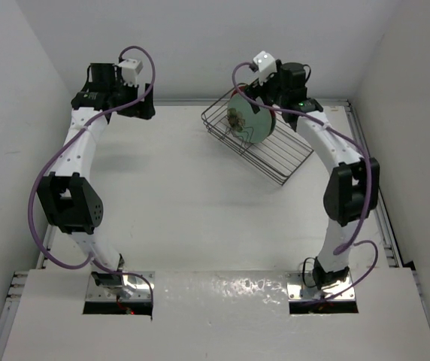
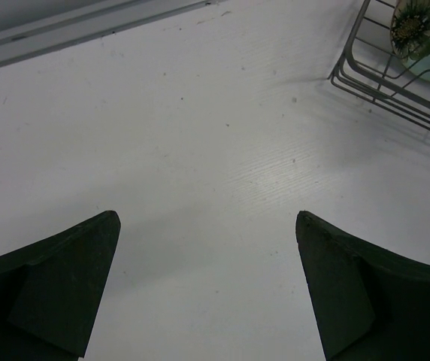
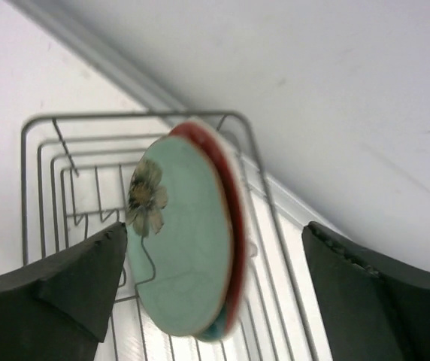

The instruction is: Load the plates into the dish rack

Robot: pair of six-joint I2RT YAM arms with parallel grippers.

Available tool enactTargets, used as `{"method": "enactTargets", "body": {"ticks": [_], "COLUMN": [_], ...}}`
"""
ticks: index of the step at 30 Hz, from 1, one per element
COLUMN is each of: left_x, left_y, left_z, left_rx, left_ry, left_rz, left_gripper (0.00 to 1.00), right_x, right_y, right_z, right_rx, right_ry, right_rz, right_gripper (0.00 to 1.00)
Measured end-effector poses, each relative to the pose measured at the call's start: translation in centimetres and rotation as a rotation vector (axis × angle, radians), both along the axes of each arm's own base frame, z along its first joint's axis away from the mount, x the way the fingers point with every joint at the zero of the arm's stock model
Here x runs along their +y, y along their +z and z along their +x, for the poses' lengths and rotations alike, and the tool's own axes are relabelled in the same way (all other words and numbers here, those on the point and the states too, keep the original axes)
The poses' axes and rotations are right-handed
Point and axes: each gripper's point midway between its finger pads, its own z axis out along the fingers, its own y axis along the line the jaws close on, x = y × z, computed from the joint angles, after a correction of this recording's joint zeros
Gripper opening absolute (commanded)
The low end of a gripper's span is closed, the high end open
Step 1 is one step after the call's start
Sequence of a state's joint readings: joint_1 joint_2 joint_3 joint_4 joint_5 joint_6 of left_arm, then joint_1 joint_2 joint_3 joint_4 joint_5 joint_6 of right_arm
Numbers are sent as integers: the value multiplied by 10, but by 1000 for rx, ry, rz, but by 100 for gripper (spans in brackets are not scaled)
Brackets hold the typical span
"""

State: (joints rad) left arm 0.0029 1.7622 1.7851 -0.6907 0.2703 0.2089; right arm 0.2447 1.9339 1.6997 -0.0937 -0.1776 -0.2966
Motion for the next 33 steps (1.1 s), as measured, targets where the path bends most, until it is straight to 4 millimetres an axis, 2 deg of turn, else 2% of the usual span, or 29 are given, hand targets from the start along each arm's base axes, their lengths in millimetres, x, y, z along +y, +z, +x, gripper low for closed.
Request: {"method": "enactTargets", "body": {"ticks": [3, 6, 8, 9, 10, 12, 15, 17, 18, 19, 20, 22, 23, 28, 33], "left_x": [7, 19, 29, 34, 39, 50, 65, 74, 76, 78, 80, 84, 85, 87, 87], "left_y": [0, -2, -8, -13, -17, -27, -41, -51, -55, -59, -61, -70, -73, -91, -102], "left_z": [2, 5, 6, 5, 4, 1, -3, -6, -9, -10, -11, -14, -16, -21, -27], "left_rx": [-3, -10, -2, 7, 18, 41, 69, 88, 99, 108, 113, 129, 135, 178, 205], "left_ry": [28, 82, 131, 158, 184, 237, 308, 346, 358, 369, 376, 393, 398, 412, 418], "left_rz": [16, 45, 69, 80, 92, 117, 154, 175, 181, 187, 190, 201, 205, 217, 218], "left_gripper": [100, 100, 100, 100, 100, 100, 100, 100, 100, 100, 100, 100, 100, 100, 100], "right_x": [-10, -30, -51, -63, -79, -117, -197, -251, -269, -278, -279, -270, -268, -273, -278], "right_y": [49, 95, 109, 108, 100, 71, -13, -83, -110, -134, -151, -162, -159, -129, -125], "right_z": [-16, -41, -59, -67, -77, -91, -125, -170, -194, -220, -240, -261, -265, -259, -259], "right_rx": [-74, -135, -135, -117, -81, 7, 217, 379, 448, 518, 576, 629, 624, 501, 477], "right_ry": [-53, -151, -263, -323, -395, -548, -852, -1085, -1180, -1256, -1297, -1306, -1304, -1323, -1356], "right_rz": [44, 108, 165, 191, 217, 273, 360, 385, 376, 360, 342, 319, 315, 333, 331], "right_gripper": [99, 99, 99, 99, 99, 99, 99, 99, 99, 99, 99, 99, 99, 99, 99]}}
